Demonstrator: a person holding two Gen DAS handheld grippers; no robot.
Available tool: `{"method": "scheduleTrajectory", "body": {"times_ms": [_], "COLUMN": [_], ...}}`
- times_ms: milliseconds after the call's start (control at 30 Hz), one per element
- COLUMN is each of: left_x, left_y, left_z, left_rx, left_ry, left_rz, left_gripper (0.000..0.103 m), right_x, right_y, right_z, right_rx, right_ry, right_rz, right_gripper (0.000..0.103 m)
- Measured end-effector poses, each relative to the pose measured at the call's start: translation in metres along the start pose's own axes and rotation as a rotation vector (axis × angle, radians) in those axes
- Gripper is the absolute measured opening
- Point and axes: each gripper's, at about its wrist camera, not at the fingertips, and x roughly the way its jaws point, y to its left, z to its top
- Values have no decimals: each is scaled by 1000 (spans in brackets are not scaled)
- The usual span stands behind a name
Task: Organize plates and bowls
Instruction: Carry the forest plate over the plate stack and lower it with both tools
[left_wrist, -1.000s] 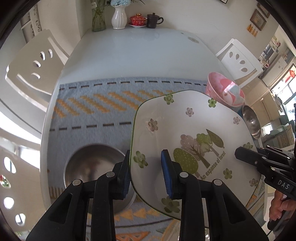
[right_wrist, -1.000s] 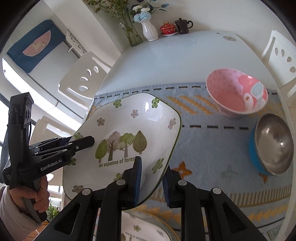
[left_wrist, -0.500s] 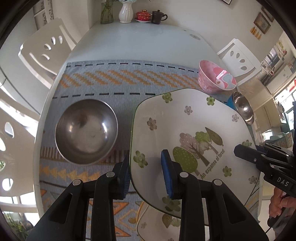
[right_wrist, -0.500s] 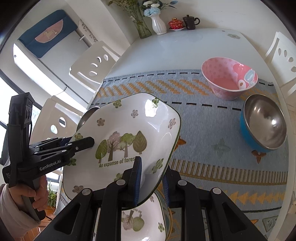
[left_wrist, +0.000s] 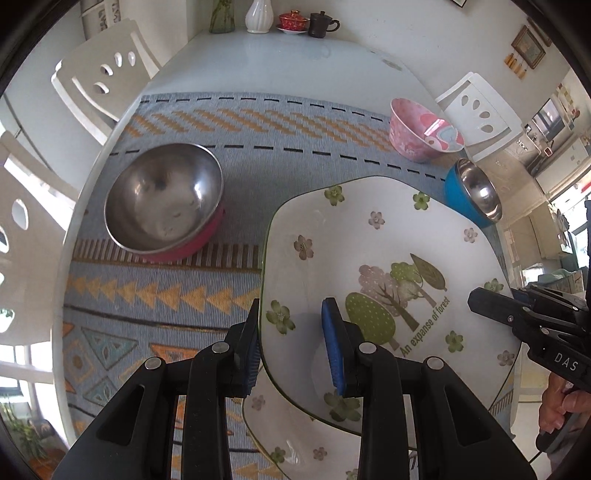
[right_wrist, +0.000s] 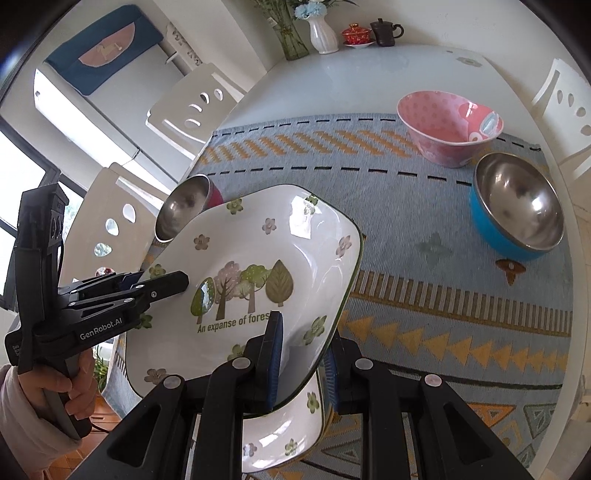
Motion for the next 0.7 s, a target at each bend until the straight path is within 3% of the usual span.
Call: {"method": "scheduleTrajectory", "body": {"times_ms": [700], "left_x": [-6], "left_y": [8], "left_z": [-38], "left_rx": [-48], "left_ry": [27], "left_rz": [29], "left_gripper": [27], "right_x": [12], "right_y": [13], "right_z": [-16], "right_rx": [-17], "right_ry": [54], "right_rz": [41], "right_gripper": [20]}}
